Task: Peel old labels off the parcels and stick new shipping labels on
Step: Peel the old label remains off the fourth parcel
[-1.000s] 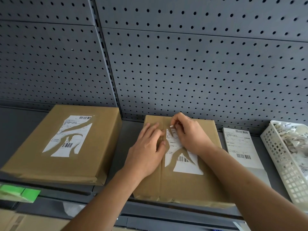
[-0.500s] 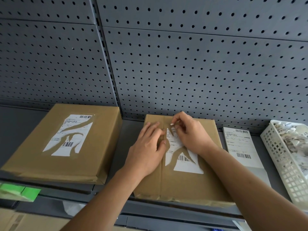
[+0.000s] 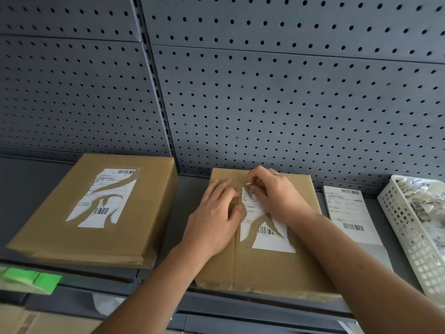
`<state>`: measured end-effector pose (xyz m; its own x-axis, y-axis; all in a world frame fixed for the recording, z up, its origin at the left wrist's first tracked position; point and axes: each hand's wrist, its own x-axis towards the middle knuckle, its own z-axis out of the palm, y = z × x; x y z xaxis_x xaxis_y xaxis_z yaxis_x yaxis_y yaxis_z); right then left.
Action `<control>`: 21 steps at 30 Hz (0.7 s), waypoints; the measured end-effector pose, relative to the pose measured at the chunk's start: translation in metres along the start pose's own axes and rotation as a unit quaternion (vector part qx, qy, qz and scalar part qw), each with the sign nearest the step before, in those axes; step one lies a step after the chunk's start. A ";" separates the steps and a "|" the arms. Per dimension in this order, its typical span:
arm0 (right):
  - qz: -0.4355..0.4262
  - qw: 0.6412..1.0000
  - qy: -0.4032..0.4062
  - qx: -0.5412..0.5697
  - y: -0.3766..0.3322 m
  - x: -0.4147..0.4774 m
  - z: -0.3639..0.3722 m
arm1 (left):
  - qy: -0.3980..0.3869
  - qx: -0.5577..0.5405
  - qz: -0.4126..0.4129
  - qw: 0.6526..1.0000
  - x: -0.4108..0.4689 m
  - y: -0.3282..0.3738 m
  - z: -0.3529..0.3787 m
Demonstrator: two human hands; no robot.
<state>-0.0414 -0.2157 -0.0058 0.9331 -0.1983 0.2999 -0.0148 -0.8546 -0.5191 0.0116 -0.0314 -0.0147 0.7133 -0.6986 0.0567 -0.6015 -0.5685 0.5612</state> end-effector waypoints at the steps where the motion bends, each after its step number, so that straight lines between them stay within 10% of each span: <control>1: -0.003 1.000 0.001 -0.014 -0.001 0.000 0.001 | 0.001 0.000 0.001 1.000 0.000 0.000 0.000; 21: 0.003 0.999 -0.003 -0.047 -0.005 -0.002 -0.003 | 0.000 0.001 0.000 1.000 0.001 -0.001 0.002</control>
<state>-0.0442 -0.2126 -0.0016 0.9351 -0.2012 0.2917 -0.0541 -0.8945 -0.4437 0.0122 -0.0319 -0.0170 0.7125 -0.6993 0.0570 -0.6031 -0.5689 0.5591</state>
